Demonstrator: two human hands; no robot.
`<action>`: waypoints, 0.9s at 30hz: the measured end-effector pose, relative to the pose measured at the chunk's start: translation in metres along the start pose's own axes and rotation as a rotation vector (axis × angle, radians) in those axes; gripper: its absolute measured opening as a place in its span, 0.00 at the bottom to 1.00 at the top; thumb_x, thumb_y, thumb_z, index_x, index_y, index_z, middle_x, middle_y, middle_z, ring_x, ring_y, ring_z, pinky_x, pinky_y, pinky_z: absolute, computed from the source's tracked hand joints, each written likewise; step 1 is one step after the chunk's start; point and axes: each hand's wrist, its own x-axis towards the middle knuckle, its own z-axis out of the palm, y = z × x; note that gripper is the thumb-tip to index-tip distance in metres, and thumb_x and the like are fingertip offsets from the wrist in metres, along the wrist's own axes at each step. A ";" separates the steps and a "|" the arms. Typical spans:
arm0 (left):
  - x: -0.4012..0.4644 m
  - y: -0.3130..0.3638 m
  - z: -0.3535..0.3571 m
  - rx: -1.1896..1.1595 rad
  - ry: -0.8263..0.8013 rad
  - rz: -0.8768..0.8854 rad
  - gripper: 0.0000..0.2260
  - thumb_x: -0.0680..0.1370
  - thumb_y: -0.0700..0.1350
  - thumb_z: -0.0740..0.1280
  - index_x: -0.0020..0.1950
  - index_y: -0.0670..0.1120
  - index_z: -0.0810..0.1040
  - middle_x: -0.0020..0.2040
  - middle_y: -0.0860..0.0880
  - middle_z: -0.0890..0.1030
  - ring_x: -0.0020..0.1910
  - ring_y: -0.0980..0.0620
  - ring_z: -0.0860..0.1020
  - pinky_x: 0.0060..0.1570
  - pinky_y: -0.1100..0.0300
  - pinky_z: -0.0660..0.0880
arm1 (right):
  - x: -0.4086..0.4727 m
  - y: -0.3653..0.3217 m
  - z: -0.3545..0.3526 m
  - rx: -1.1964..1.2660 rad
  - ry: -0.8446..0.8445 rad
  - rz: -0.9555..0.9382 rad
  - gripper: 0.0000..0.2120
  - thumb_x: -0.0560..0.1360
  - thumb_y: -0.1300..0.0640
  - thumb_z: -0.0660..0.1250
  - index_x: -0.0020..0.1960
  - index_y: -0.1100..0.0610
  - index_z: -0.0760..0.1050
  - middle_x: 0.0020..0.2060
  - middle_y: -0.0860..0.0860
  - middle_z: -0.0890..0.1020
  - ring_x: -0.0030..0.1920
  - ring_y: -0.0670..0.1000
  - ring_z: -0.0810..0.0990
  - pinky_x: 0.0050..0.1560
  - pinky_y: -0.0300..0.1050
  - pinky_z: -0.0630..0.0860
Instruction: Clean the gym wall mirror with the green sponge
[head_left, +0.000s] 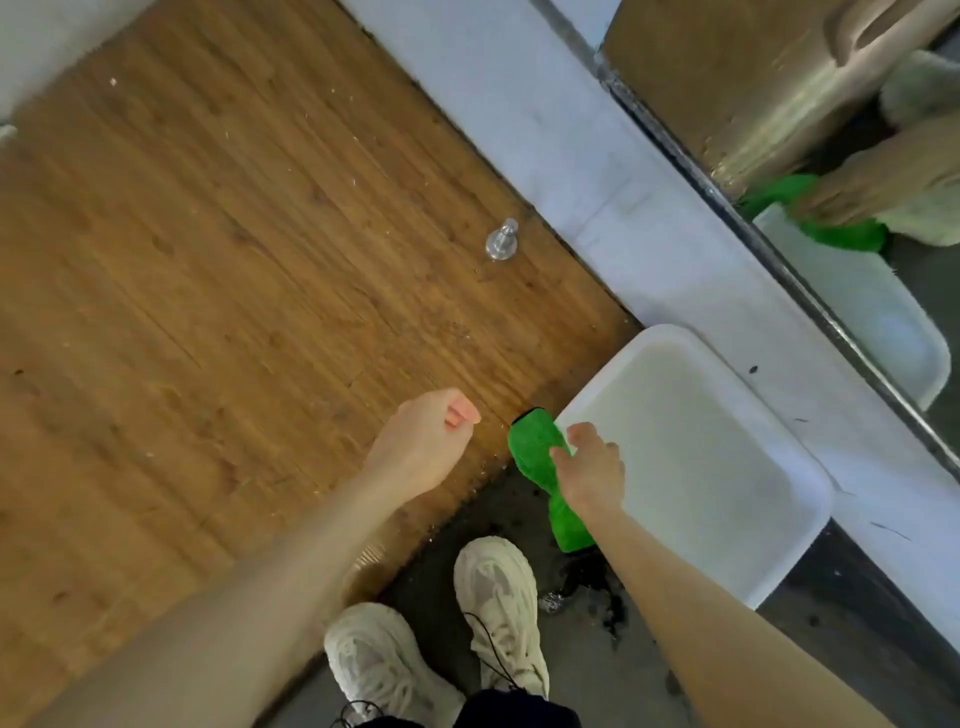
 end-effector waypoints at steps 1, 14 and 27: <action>0.002 -0.003 0.003 -0.013 0.001 0.002 0.07 0.84 0.45 0.62 0.60 0.50 0.78 0.55 0.54 0.79 0.53 0.56 0.77 0.54 0.61 0.74 | 0.004 0.000 0.003 -0.009 0.011 0.026 0.19 0.82 0.53 0.63 0.72 0.55 0.68 0.63 0.58 0.77 0.64 0.62 0.71 0.61 0.50 0.66; -0.045 0.009 0.020 -0.256 0.031 -0.127 0.16 0.84 0.45 0.64 0.71 0.52 0.67 0.59 0.57 0.75 0.50 0.66 0.74 0.42 0.70 0.68 | -0.042 0.000 -0.033 0.239 -0.169 -0.122 0.02 0.77 0.62 0.68 0.48 0.60 0.79 0.41 0.54 0.81 0.43 0.53 0.78 0.42 0.43 0.70; -0.194 0.133 -0.079 -0.724 -0.049 -0.023 0.12 0.77 0.54 0.68 0.50 0.47 0.85 0.43 0.52 0.87 0.42 0.59 0.84 0.40 0.69 0.75 | -0.262 -0.116 -0.220 1.037 -0.243 -0.372 0.15 0.66 0.60 0.71 0.50 0.67 0.78 0.40 0.56 0.84 0.42 0.51 0.83 0.42 0.39 0.78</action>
